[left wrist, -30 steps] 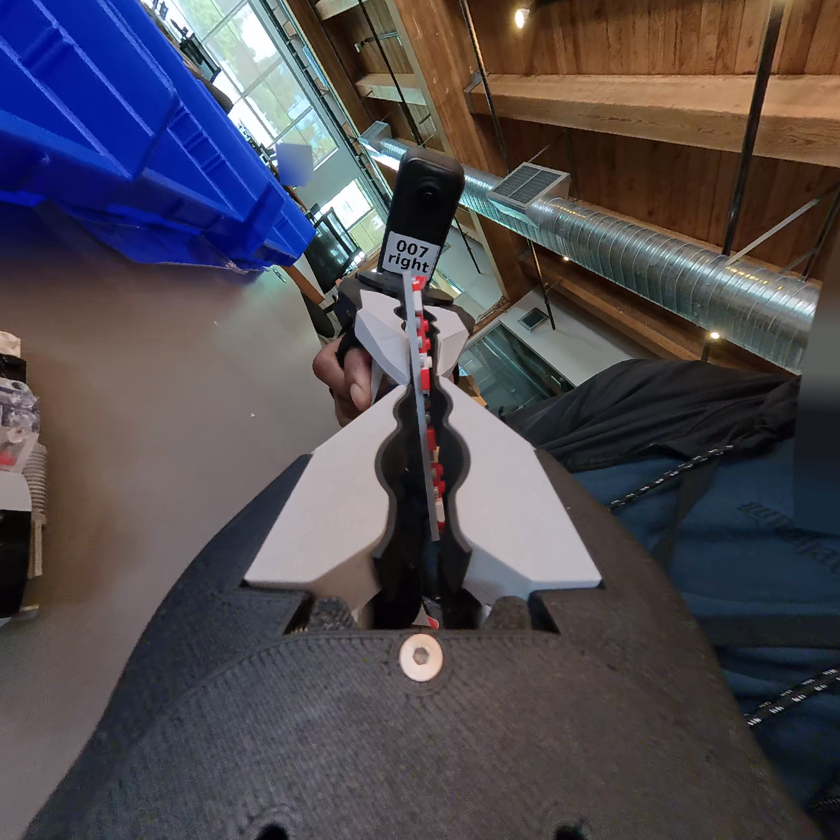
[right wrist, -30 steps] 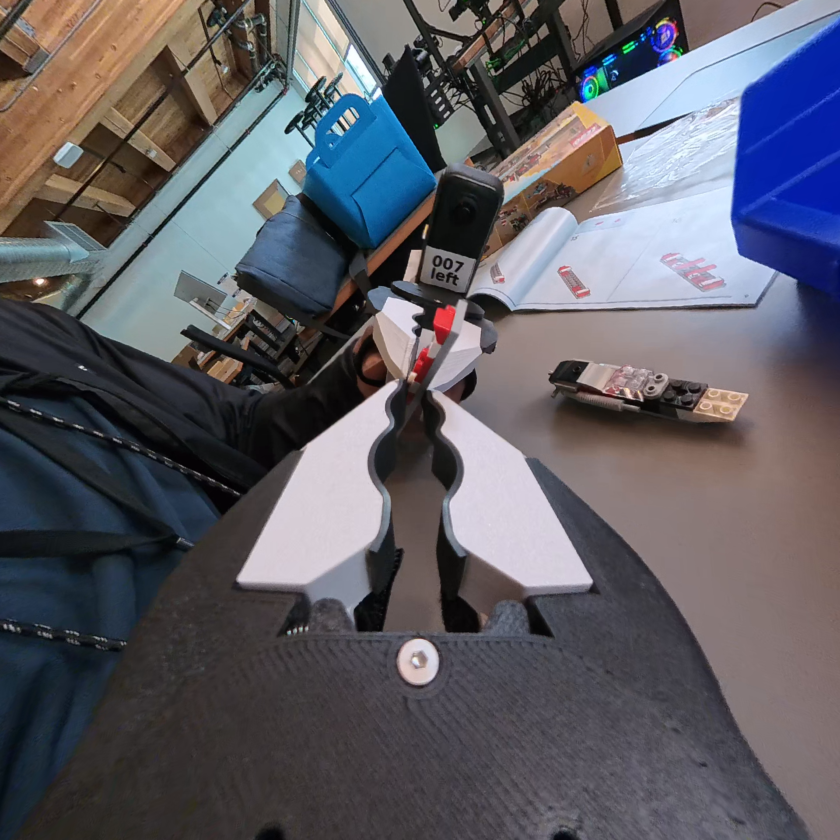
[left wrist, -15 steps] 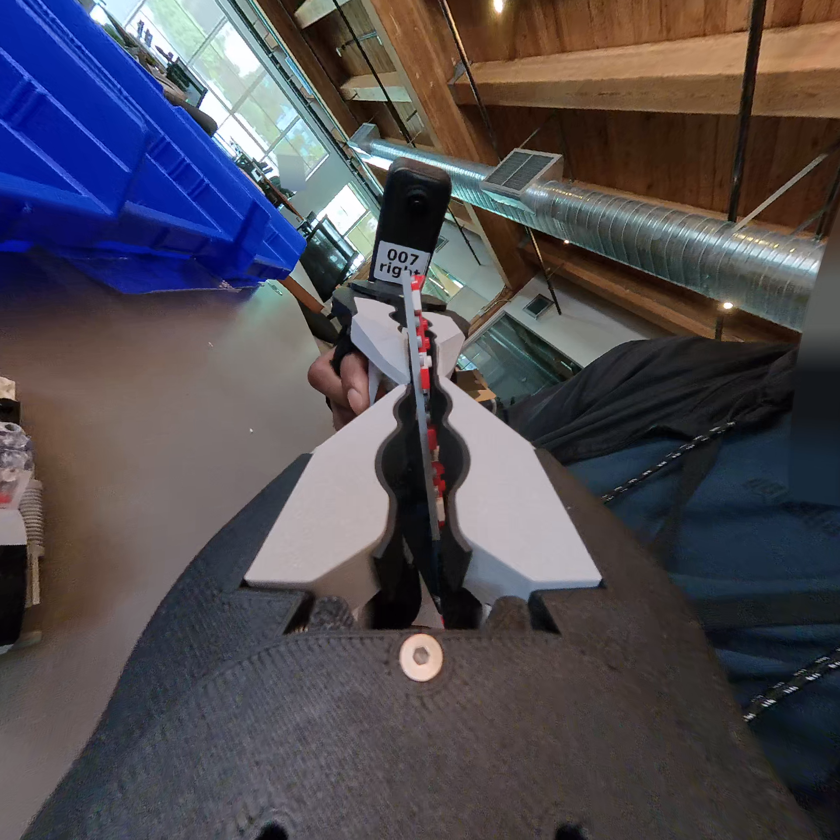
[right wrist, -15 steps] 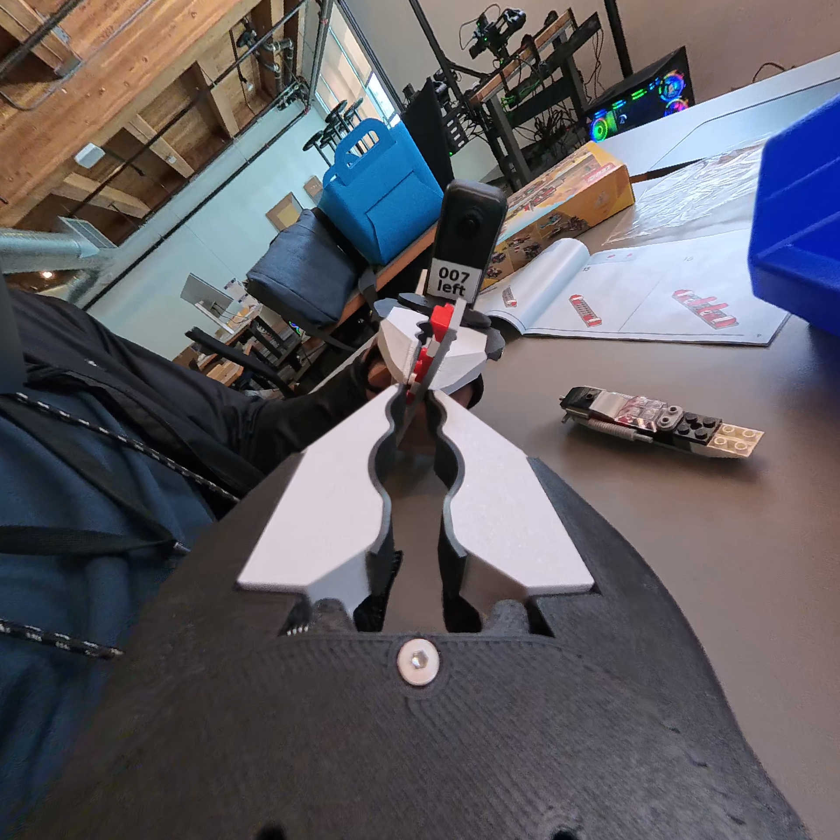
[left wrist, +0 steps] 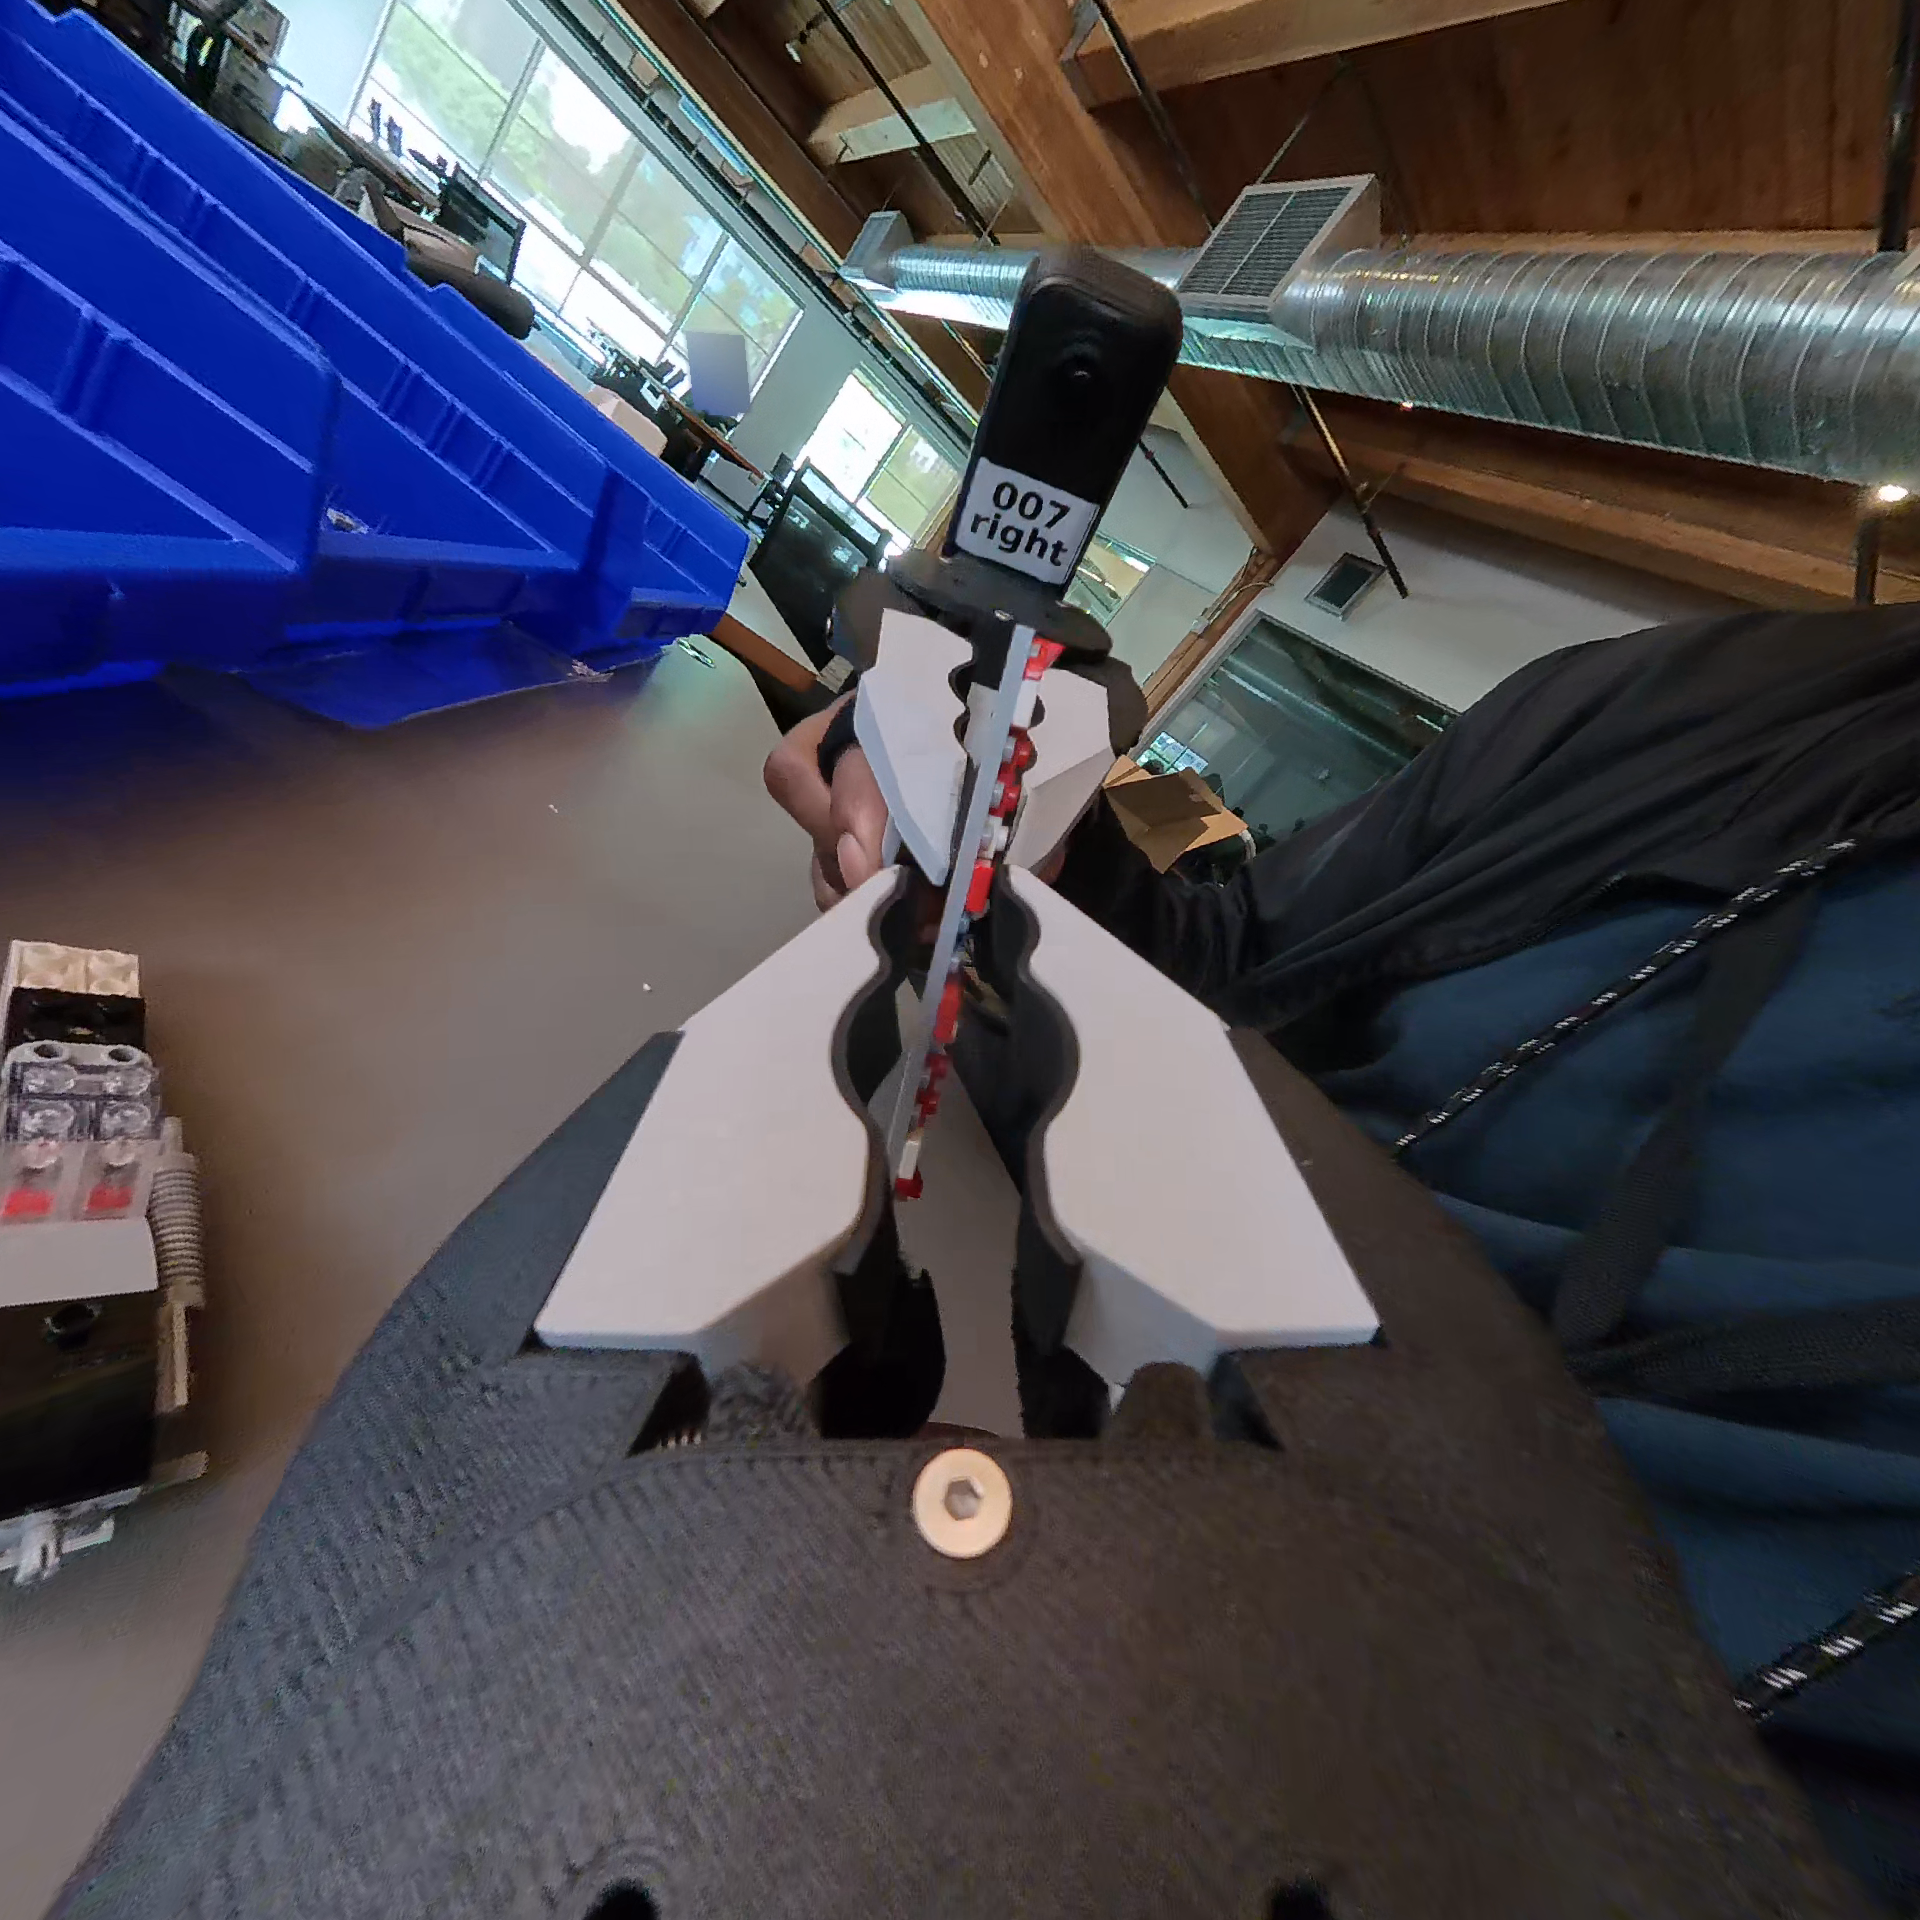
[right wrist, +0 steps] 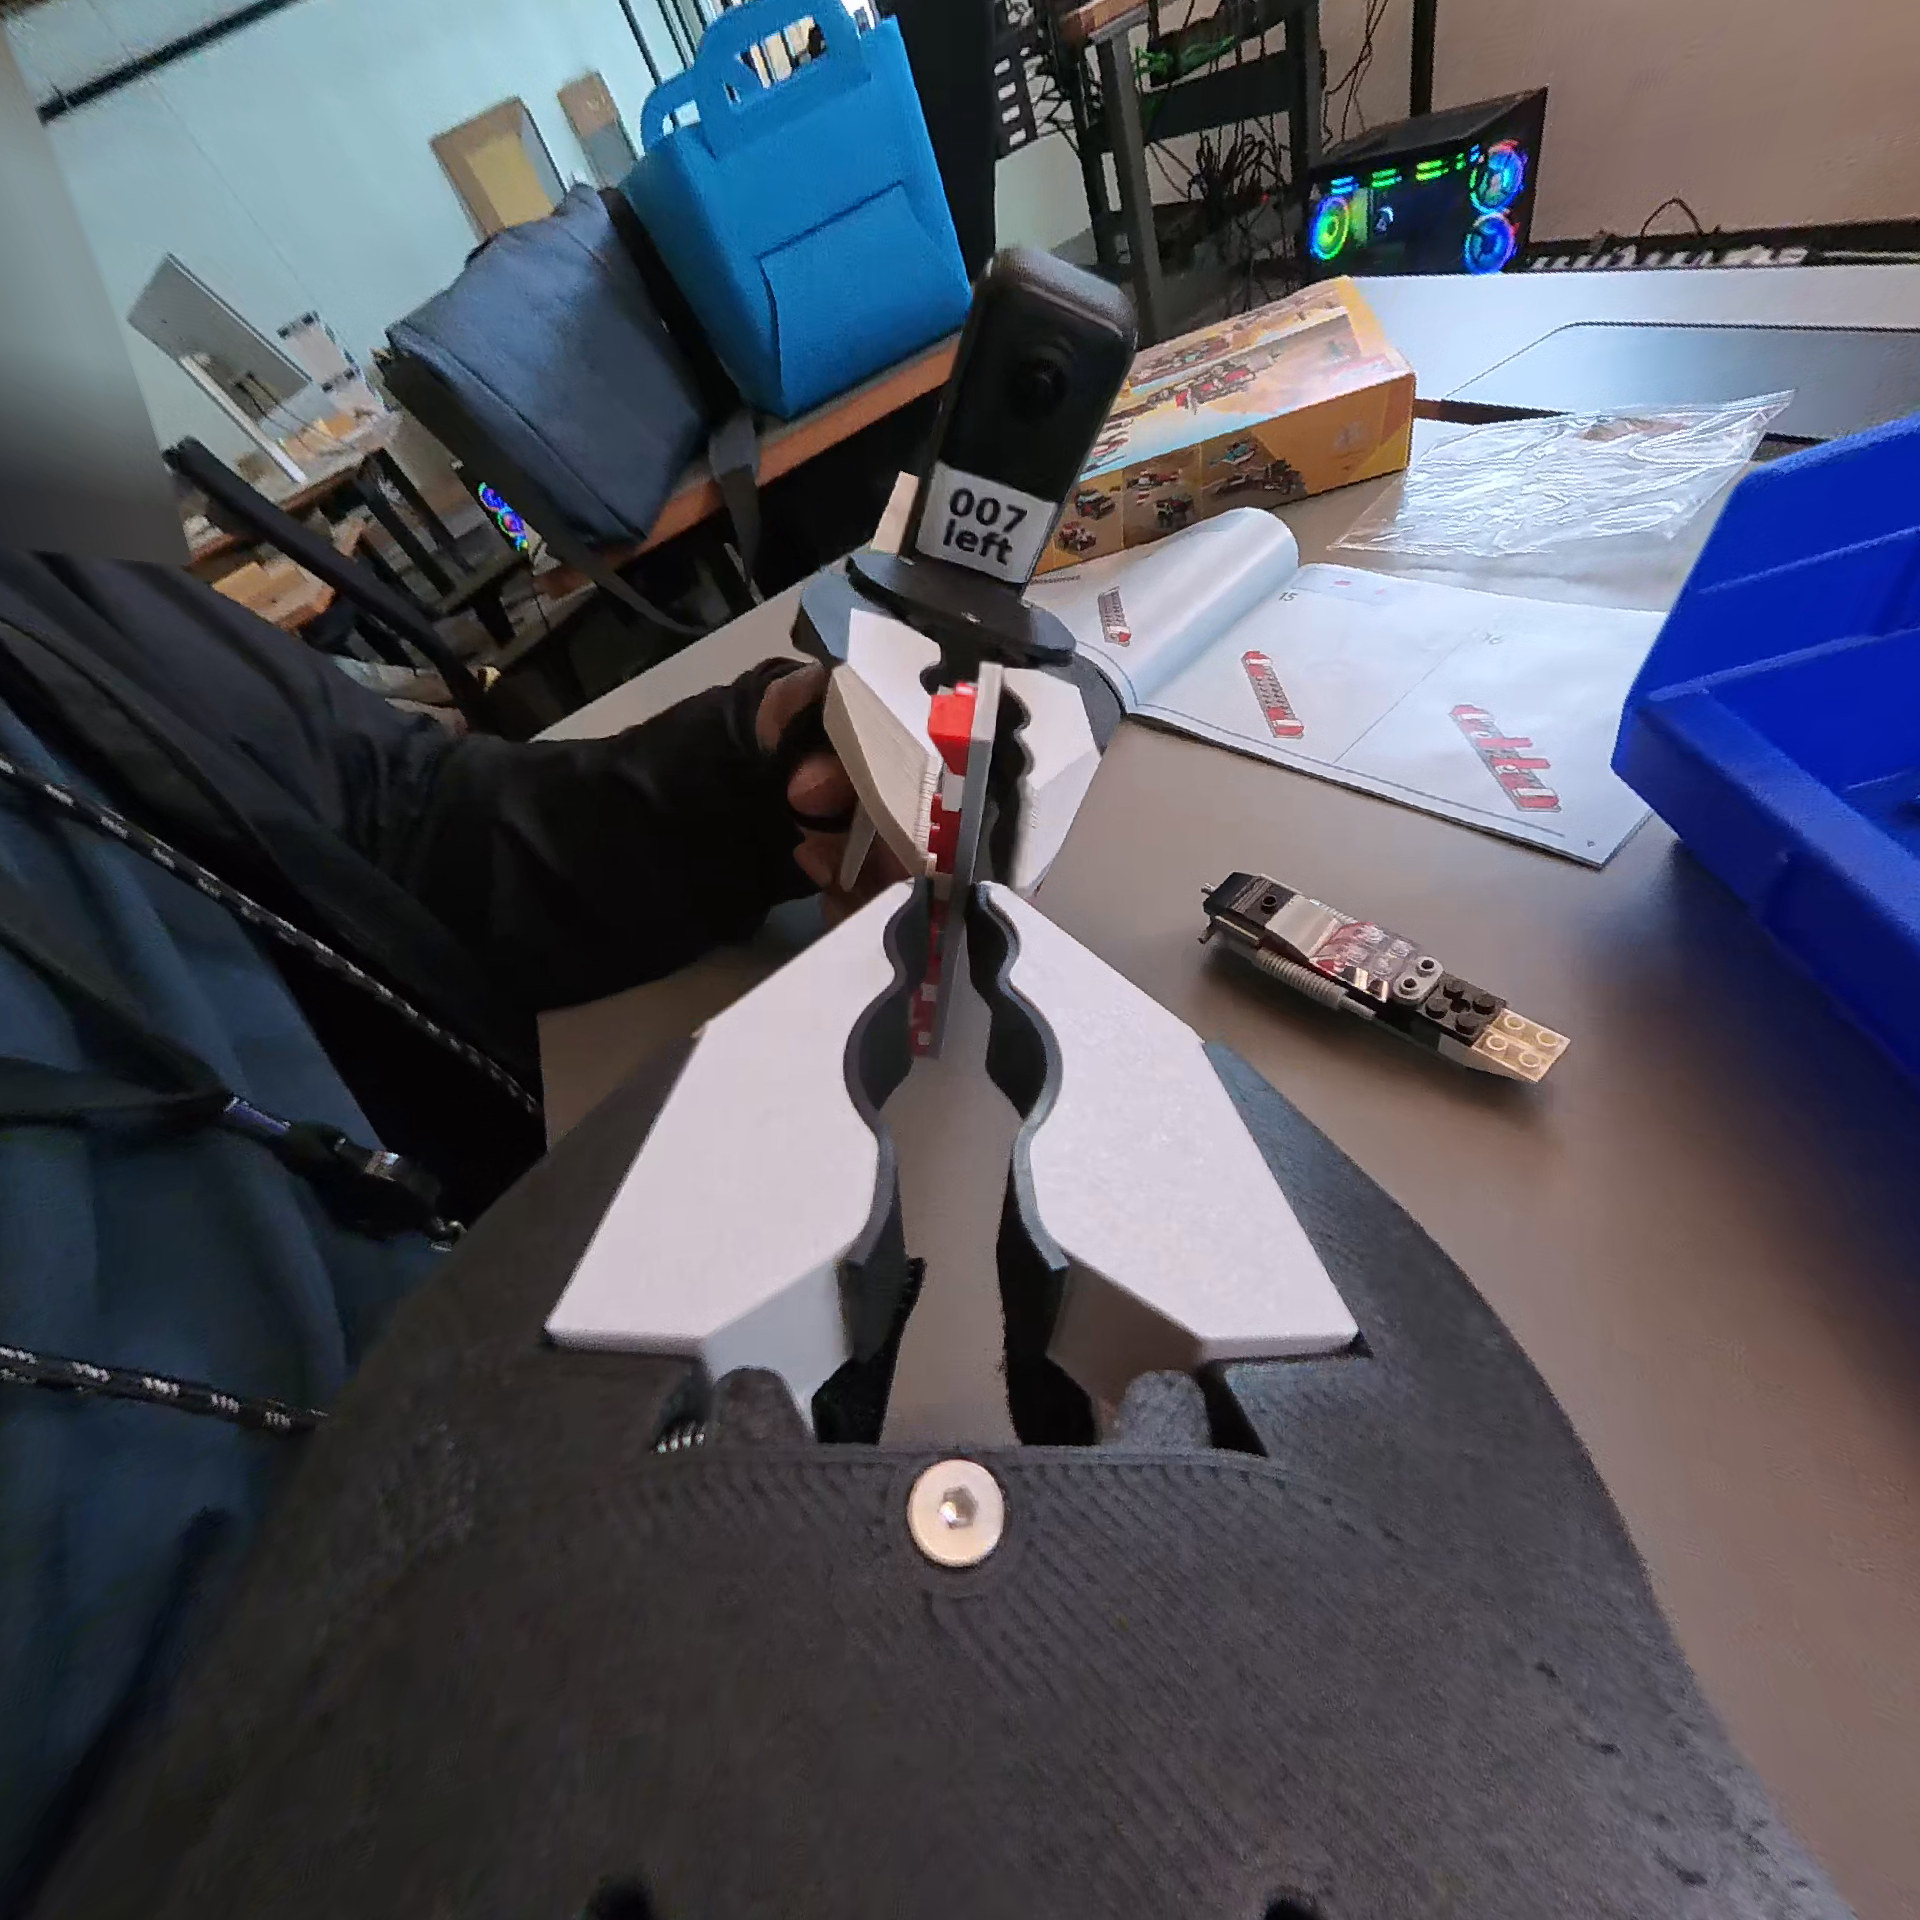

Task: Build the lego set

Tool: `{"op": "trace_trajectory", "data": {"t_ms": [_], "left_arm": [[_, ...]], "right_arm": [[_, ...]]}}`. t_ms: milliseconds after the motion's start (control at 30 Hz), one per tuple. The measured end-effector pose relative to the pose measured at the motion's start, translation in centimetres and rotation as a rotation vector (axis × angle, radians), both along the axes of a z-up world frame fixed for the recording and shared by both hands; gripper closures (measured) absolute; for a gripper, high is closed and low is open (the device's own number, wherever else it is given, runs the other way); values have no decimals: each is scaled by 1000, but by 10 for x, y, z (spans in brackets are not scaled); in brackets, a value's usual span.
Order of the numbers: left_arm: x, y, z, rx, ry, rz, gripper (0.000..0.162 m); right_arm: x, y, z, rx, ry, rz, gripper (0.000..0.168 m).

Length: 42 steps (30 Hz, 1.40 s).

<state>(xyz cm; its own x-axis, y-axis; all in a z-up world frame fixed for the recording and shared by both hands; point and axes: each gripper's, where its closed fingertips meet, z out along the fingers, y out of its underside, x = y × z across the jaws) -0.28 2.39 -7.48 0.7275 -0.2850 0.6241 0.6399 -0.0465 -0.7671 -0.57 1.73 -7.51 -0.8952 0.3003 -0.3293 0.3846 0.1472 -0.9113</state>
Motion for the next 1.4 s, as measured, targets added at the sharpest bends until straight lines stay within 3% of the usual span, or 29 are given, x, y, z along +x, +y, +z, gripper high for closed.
{"op": "trace_trajectory", "data": {"t_ms": [367, 700, 833, 1033, 1233, 1400], "left_arm": [[2, -1, 1, 31, -18, -25, 155], [-35, -7, -12, 9, -299, 79, 156], [-37, -7, -14, 3, -305, 89, 156], [-38, -8, -19, -27, -287, 99, 156], [-40, -9, -25, -114, -159, 144, 155], [-40, -15, -37, -185, -157, 125, 155]], "right_arm": [[2, -2, 0, -16, -39, 25, 162], [-37, 18, -19, -50, -127, -184, 147], [-45, 23, -39, 42, -99, -241, 144], [-51, 23, -36, 2, -76, -264, 139], [-55, 30, -41, 31, -30, -297, 138], [-58, 31, -59, 53, -68, -308, 136]]}}
